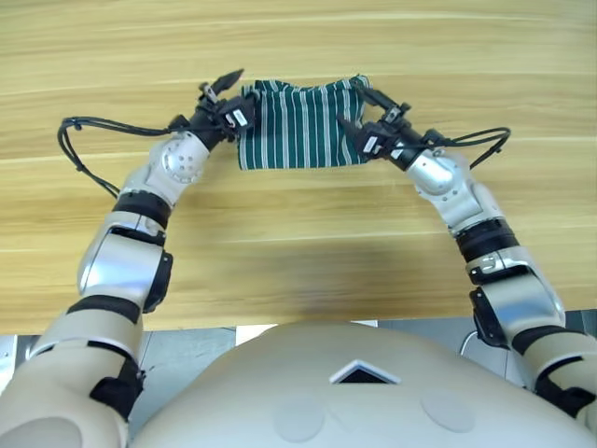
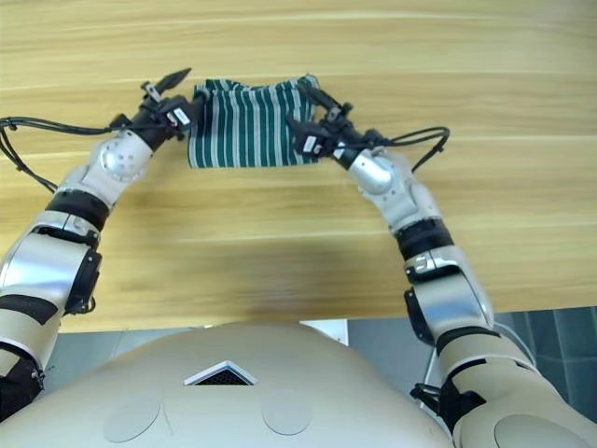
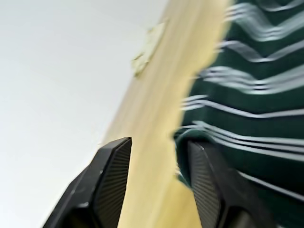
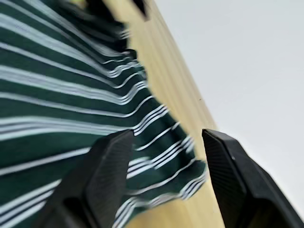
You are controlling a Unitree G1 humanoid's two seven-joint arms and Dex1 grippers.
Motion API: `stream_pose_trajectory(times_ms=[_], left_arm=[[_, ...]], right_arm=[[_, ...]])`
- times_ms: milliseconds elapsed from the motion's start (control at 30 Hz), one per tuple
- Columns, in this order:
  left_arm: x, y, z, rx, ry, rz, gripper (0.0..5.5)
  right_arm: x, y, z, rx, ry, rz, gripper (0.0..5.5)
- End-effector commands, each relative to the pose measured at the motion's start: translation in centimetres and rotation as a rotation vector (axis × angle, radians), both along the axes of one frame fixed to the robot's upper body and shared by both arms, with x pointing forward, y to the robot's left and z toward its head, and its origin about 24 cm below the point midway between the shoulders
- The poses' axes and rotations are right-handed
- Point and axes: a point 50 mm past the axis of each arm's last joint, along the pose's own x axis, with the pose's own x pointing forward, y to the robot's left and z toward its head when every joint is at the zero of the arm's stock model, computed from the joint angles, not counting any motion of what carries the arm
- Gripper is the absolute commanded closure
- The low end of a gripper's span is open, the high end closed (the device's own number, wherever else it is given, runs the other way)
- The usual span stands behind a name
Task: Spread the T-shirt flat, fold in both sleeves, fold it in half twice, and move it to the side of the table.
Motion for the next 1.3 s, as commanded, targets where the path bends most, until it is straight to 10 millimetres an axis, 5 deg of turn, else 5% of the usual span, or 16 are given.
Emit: stream_pose_trajectory(times_ms=[33, 333, 467, 633, 767, 1067, 1200, 1300], left_arm=[[0.7, -0.2, 0.4, 0.020, -0.015, 0.018, 3.41], [1.5, 1.1, 0.2, 0.056, -0.024, 0.165, 3.41], [1.7, 1.1, 2.2, -0.046, -0.213, 0.189, 3.41], [-1.1, -4.7, 1.9, -0.069, -0.210, -0.271, 3.41], [-0.4, -5.7, 2.5, -0.019, -0.209, -0.311, 3.41], [1.8, -0.6, 1.8, 0.029, -0.174, 0.074, 3.41], [1.2, 2.9, 4.0, -0.360, -0.325, 0.303, 3.41], [0.0, 5.6, 4.8, -0.597, -0.434, 0.454, 3.41]], right_arm=[[-1.2, 0.2, -2.3, -0.082, 0.069, 0.029, 2.84], [-0.8, -0.6, -1.5, -0.035, 0.029, 0.000, 2.84], [-1.4, 0.1, -1.9, -0.031, 0.049, 0.032, 2.84], [-1.3, 0.4, -2.4, -0.043, 0.070, 0.036, 2.84], [-1.3, 0.7, -2.7, -0.043, 0.081, 0.034, 2.84], [-1.0, 3.2, 3.1, 0.306, -0.016, 0.101, 2.84], [0.5, 7.3, 5.5, 0.488, 0.094, 0.178, 2.84], [3.3, 8.1, 4.4, 0.514, 0.290, 0.115, 2.84]])
